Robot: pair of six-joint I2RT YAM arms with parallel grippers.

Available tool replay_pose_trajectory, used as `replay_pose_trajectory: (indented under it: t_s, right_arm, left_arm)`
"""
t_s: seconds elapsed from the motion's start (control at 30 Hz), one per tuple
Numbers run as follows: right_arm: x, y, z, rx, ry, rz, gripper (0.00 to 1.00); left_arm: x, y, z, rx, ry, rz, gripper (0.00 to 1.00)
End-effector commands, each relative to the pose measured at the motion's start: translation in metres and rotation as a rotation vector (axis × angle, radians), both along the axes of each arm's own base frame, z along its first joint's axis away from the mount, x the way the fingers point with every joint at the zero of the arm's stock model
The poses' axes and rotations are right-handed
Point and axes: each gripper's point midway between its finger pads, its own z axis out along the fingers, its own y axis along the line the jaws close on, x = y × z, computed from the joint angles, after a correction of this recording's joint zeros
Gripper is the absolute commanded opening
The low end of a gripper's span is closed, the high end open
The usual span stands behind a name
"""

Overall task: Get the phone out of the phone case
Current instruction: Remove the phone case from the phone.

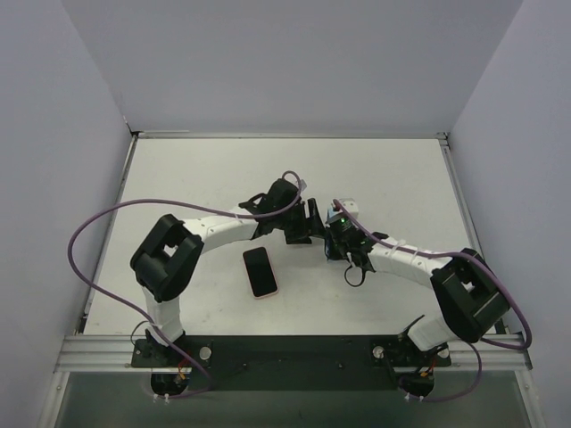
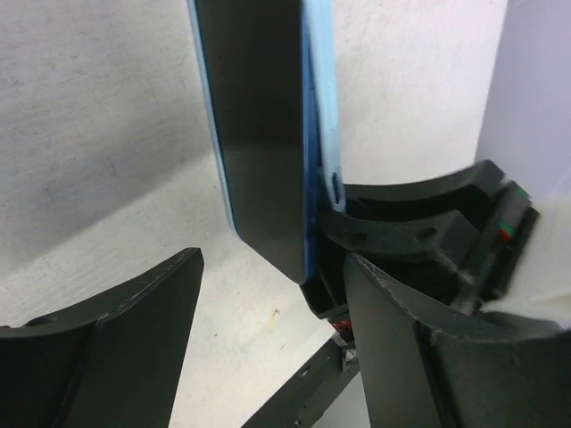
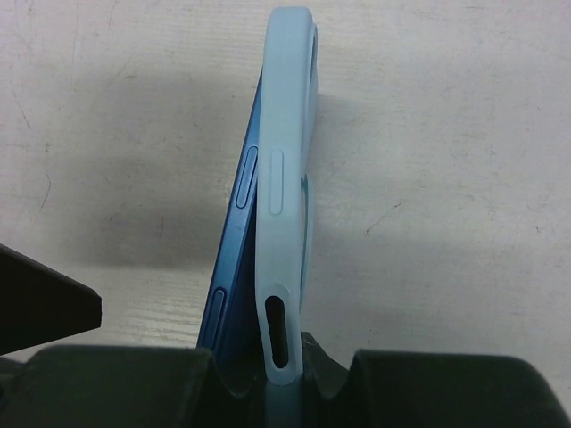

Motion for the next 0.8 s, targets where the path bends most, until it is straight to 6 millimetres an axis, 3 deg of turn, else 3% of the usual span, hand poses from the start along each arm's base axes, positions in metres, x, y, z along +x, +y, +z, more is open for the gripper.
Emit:
replay_pose_trajectory:
  t_s: [0.0, 0.2, 0.27, 0.5, 0.77]
  right_arm:
    - [-0.070, 0.007, -0.033, 0.012, 0.254, 0.173, 0.00]
    - [-0.082, 0.014, -0.030, 0.060, 0.264, 0.262, 0.00]
    - [-0.080, 0.021, -0.024, 0.090, 0.232, 0.307, 0.00]
    - [-0.079, 0.027, -0.024, 0.026, 0.207, 0.360, 0.00]
    - [-0.075, 0.036, -0.021, 0.019, 0.201, 0.374, 0.00]
  left_arm:
    - [0.025, -0.003, -0.010, 0.053, -0.057, 0.070, 0.75]
    - [0.019, 0.014, -0.014, 0.082, -0.049, 0.092, 0.73]
    - [0.020, 0.022, -0.004, 0.057, -0.055, 0.102, 0.73]
    - [0.013, 0.045, 0.002, 0.047, -0.059, 0.116, 0.73]
    - [0.010, 0.040, 0.010, 0.031, -0.073, 0.123, 0.72]
